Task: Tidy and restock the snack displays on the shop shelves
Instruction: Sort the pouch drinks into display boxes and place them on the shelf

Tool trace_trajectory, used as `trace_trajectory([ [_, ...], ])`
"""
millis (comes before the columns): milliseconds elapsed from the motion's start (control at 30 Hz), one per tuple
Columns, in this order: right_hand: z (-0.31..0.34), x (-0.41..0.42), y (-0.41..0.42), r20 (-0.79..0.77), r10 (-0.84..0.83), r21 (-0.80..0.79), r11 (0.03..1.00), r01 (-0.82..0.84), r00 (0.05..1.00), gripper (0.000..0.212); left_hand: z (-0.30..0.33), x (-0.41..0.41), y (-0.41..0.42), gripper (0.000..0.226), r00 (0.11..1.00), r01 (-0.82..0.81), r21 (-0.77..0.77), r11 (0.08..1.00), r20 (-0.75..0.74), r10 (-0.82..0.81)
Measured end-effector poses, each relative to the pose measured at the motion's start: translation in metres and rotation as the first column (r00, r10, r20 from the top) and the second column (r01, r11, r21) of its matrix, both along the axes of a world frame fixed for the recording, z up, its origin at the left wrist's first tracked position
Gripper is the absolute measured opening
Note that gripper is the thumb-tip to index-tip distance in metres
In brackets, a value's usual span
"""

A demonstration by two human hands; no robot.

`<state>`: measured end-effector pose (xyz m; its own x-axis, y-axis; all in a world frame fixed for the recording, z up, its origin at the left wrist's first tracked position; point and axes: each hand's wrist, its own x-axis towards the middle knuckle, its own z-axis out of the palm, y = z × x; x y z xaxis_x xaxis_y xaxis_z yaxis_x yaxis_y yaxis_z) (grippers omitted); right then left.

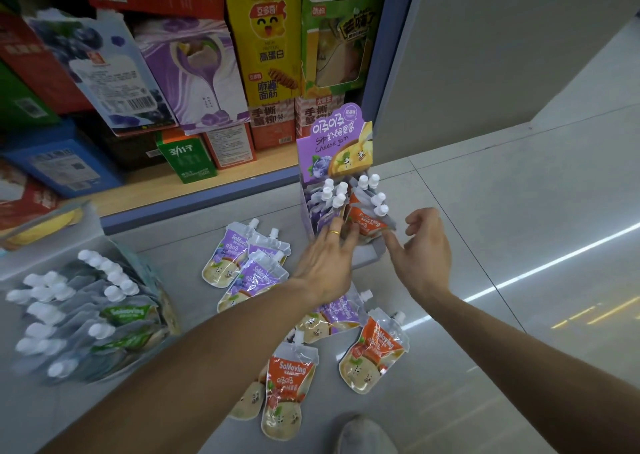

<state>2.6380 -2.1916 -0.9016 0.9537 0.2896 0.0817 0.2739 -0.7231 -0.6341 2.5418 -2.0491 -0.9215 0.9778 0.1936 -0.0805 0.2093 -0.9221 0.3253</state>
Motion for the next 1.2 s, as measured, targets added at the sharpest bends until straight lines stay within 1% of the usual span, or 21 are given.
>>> trace_trajectory([
  [67, -0.008, -0.015, -0.019, -0.057, 0.097, -0.117, 0.988, -0.103, 0.994, 0.037, 0.0, -0.009, 0.003, 0.07, 0.997, 0.026, -0.029, 0.999, 0.075, -0.024],
  [100, -0.013, -0.024, -0.027, -0.148, 0.142, -0.209, 0.963, -0.172, 0.979, 0.042, -0.001, -0.015, 0.005, 0.065, 0.992, 0.049, -0.032, 0.998, 0.116, -0.045],
  [133, -0.019, -0.033, -0.035, -0.257, 0.164, -0.307, 0.921, -0.241, 0.952, 0.054, -0.004, -0.021, 0.007, 0.059, 0.987, 0.08, -0.019, 0.997, 0.14, -0.077],
  [200, -0.031, -0.046, -0.05, -0.427, 0.159, -0.44, 0.824, -0.358, 0.89, 0.076, -0.012, -0.035, 0.009, 0.053, 0.985, 0.133, 0.03, 0.991, 0.107, -0.135],
  [233, -0.035, -0.052, -0.055, -0.453, 0.171, -0.47, 0.788, -0.397, 0.875, 0.074, -0.016, -0.041, 0.009, 0.058, 0.988, 0.147, 0.034, 0.989, 0.051, -0.148],
  [300, -0.038, -0.054, -0.059, -0.435, 0.217, -0.473, 0.771, -0.427, 0.874, 0.048, -0.024, -0.047, 0.007, 0.078, 0.982, 0.181, 0.053, 0.982, -0.068, -0.177],
  [367, -0.034, -0.045, -0.058, -0.38, 0.229, -0.457, 0.797, -0.396, 0.896, 0.017, -0.025, -0.046, 0.002, 0.089, 0.977, 0.19, 0.109, 0.976, -0.114, -0.178],
  [400, -0.031, -0.037, -0.057, -0.355, 0.219, -0.448, 0.813, -0.372, 0.909, 0.015, -0.024, -0.045, 0.0, 0.091, 0.978, 0.186, 0.127, 0.974, -0.123, -0.17],
  [500, -0.008, -0.016, -0.049, -0.376, 0.212, -0.381, 0.852, -0.359, 0.902, 0.031, -0.02, -0.045, -0.004, 0.092, 0.991, 0.135, 0.118, 0.984, -0.036, -0.132],
  [567, 0.0, -0.012, -0.043, -0.47, 0.201, -0.405, 0.816, -0.412, 0.86, 0.056, -0.017, -0.049, -0.005, 0.072, 0.994, 0.066, 0.009, 0.998, 0.087, -0.066],
  [600, -0.003, -0.016, -0.042, -0.52, 0.185, -0.443, 0.776, -0.449, 0.834, 0.067, -0.017, -0.052, -0.005, 0.061, 0.993, 0.063, -0.041, 0.997, 0.098, -0.059],
  [633, -0.008, -0.024, -0.044, -0.548, 0.186, -0.486, 0.723, -0.492, 0.815, 0.076, -0.018, -0.056, -0.007, 0.057, 0.995, 0.077, -0.056, 0.995, 0.067, -0.073],
  [700, -0.026, -0.047, -0.052, -0.529, 0.241, -0.558, 0.624, -0.547, 0.814, 0.088, -0.025, -0.064, -0.01, 0.068, 0.995, 0.085, -0.03, 0.996, -0.047, -0.086],
  [733, -0.035, -0.057, -0.056, -0.508, 0.261, -0.565, 0.618, -0.547, 0.821, 0.088, -0.029, -0.066, -0.012, 0.076, 0.993, 0.06, -0.015, 0.998, -0.1, -0.062],
  [800, -0.041, -0.06, -0.059, -0.515, 0.225, -0.516, 0.69, -0.508, 0.827, 0.078, -0.035, -0.068, -0.015, 0.081, 0.986, -0.013, -0.024, 1.0, -0.168, 0.008],
  [833, -0.036, -0.055, -0.058, -0.543, 0.2, -0.463, 0.738, -0.49, 0.815, 0.068, -0.036, -0.068, -0.017, 0.076, 0.982, -0.044, -0.05, 0.998, -0.187, 0.034],
  [900, -0.024, -0.036, -0.059, -0.553, 0.223, -0.31, 0.839, -0.447, 0.803, 0.049, -0.035, -0.065, -0.017, 0.056, 0.983, -0.111, -0.159, 0.981, -0.163, 0.085],
  [967, -0.004, -0.019, -0.059, -0.46, 0.271, -0.161, 0.911, -0.38, 0.845, 0.038, -0.029, -0.065, -0.014, 0.031, 0.979, -0.201, -0.304, 0.931, -0.062, 0.192],
  [1033, 0.017, -0.011, -0.06, -0.38, 0.252, -0.028, 0.959, -0.283, 0.89, 0.034, -0.019, -0.067, -0.009, 0.019, 0.94, -0.275, -0.451, 0.849, 0.058, 0.336],
  [1133, 0.037, -0.012, -0.055, -0.232, 0.189, 0.154, 0.976, -0.156, 0.954, 0.031, 0.009, -0.064, 0.002, 0.019, 0.849, -0.327, -0.585, 0.742, 0.162, 0.502],
  [1200, 0.04, -0.015, -0.044, -0.126, 0.124, 0.199, 0.975, -0.097, 0.984, 0.028, 0.023, -0.056, 0.01, 0.019, 0.804, -0.346, -0.56, 0.752, 0.237, 0.546],
])
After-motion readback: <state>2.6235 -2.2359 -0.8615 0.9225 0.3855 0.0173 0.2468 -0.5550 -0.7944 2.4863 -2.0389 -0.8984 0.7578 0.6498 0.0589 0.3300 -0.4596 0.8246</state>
